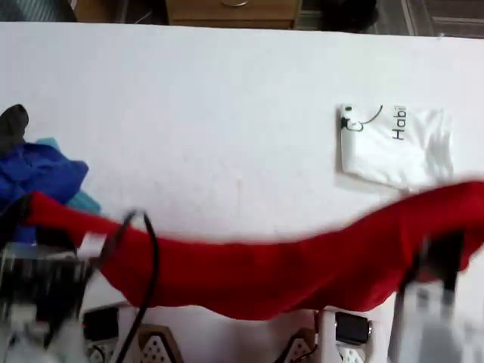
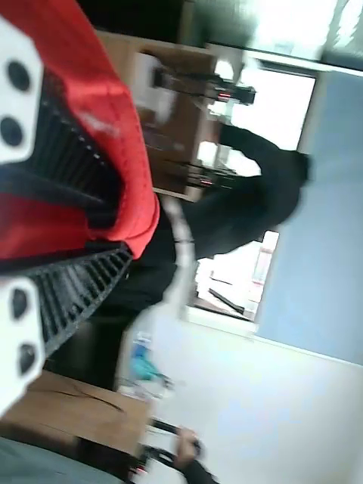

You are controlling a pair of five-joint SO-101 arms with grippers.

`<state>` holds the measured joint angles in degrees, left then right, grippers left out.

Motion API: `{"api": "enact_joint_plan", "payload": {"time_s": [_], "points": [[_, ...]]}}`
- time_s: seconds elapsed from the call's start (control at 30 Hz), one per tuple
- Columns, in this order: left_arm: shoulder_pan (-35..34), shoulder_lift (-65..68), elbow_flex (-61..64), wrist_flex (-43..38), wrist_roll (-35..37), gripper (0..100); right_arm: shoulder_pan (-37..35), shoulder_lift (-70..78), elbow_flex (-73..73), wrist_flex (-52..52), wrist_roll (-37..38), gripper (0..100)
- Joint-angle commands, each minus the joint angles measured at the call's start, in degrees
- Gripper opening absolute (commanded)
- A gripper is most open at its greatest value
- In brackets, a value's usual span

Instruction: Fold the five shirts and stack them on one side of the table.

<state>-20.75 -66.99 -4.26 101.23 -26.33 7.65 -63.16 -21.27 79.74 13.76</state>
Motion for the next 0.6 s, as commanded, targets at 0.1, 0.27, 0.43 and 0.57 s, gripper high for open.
{"api": "enact_joint_plan", "payload": {"time_s": [0.1, 0.27, 0.43, 0.57], "points": [[-0.44, 4.48, 3.12, -4.13, 0.44, 3, -4.62, 11.12, -0.62, -2.68, -0.44, 2.0], [-0.44, 4.48, 1.1, -2.55, 0.53, 3, -4.88, 8.57, -0.18, -2.33, -0.44, 2.0], [-0.44, 4.48, -1.8, -0.88, 3.34, 3, -4.62, 5.67, -0.18, -1.8, -0.18, 2.0], [-0.53, 4.22, -5.67, 1.05, 3.96, 3, -4.62, 1.63, -0.26, 1.98, 0.0, 2.0]]}}
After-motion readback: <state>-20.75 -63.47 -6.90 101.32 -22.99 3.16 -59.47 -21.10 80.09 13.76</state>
